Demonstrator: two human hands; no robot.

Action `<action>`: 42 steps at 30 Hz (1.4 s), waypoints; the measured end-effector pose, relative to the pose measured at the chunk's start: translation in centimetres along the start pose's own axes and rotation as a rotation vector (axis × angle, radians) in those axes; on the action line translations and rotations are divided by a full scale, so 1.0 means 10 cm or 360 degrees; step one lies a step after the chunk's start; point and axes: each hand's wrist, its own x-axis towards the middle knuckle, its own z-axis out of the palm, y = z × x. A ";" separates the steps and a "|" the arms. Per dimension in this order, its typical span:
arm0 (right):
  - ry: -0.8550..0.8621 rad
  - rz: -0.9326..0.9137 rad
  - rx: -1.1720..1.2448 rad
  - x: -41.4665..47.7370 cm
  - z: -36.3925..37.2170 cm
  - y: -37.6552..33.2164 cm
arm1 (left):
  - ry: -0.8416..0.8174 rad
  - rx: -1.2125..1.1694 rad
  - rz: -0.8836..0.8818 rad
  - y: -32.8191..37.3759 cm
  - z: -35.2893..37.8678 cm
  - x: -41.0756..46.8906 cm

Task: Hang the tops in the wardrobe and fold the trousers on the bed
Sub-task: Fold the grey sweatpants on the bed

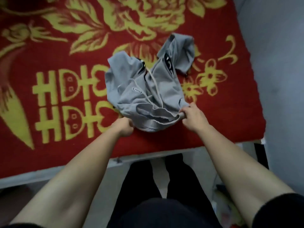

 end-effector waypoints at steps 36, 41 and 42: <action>0.0935 -0.0517 -0.0735 -0.24 -2.10 -0.92 | 0.1702 0.0540 0.0490 0.25 -1.91 -1.27; 0.1306 -0.0655 -0.0693 -0.68 -3.02 -1.21 | 0.2077 0.0832 0.0545 0.51 -2.64 -2.05; 0.1324 -0.0659 -0.0663 -0.77 -3.18 -1.25 | 0.2115 0.0914 0.0549 0.54 -2.78 -2.19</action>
